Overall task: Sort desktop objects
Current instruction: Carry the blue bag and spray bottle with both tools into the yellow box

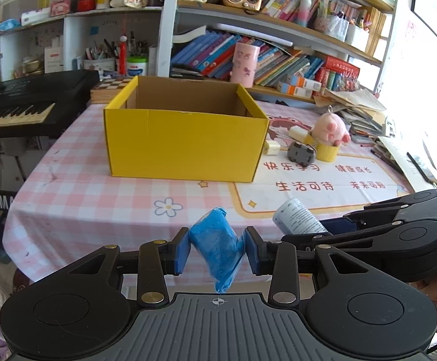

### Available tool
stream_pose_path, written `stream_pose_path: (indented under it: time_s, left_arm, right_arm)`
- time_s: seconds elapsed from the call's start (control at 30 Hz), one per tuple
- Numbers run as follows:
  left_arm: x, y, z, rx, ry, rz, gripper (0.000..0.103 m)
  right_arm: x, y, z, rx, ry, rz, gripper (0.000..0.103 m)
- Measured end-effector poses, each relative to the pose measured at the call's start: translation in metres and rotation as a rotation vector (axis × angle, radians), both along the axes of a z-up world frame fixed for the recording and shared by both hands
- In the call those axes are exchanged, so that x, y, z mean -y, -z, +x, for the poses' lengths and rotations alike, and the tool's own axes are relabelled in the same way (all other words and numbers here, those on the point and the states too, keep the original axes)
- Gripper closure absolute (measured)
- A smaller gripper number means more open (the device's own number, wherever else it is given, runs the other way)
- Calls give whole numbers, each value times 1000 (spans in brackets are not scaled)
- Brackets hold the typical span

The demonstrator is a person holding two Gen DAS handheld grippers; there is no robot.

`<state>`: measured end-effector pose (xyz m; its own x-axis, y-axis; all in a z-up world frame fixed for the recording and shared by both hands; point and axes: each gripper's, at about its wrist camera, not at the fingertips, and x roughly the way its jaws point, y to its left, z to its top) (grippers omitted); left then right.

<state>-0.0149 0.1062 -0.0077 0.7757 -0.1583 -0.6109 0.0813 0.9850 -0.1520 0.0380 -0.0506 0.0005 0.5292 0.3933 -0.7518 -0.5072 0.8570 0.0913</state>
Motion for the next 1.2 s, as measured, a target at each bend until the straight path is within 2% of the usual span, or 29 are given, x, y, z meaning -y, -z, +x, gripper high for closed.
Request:
stream_pose_path:
  time_s: [0.57,1.2]
  left_arm:
    - [-10,1,8,-9,51,13,66]
    - [-8,5,17,-26,63,4,66]
  right_arm:
    - [-14,-2,4,8,3,-9,73]
    - [-15,-2,11,-8,1,-25,73]
